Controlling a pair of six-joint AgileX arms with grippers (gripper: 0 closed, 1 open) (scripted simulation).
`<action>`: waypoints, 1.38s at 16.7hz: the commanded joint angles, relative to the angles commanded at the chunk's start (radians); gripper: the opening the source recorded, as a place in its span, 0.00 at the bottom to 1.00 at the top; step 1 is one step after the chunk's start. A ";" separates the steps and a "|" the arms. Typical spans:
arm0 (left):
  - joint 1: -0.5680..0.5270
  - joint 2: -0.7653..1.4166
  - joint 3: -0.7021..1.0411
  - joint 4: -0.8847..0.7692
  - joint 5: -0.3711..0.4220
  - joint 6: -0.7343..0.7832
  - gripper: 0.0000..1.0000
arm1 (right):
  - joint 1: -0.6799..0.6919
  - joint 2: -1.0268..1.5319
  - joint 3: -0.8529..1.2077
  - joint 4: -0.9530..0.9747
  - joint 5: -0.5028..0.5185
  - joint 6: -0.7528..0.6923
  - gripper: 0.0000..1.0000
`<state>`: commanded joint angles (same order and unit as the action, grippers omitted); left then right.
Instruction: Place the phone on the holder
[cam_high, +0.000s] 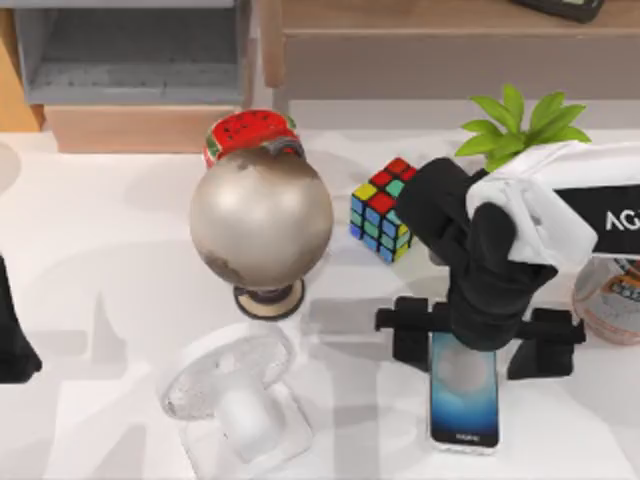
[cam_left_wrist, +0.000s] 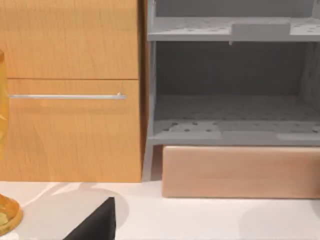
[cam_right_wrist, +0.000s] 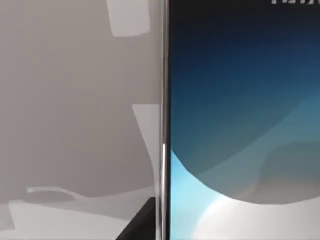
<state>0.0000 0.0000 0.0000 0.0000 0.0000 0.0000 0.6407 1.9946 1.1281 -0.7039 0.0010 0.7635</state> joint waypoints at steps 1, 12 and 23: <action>0.000 0.000 0.000 0.000 0.000 0.000 1.00 | 0.000 0.000 0.000 0.000 0.000 0.000 0.02; 0.000 0.000 0.000 0.000 0.000 0.000 1.00 | -0.001 -0.066 0.025 -0.067 0.021 -0.009 0.00; 0.000 0.000 0.000 0.000 0.000 0.000 1.00 | -0.018 -0.135 0.089 -0.102 -0.001 -0.035 0.00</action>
<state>0.0000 0.0000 0.0000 0.0000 0.0000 0.0000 0.6225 1.8594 1.2174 -0.8056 0.0005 0.7286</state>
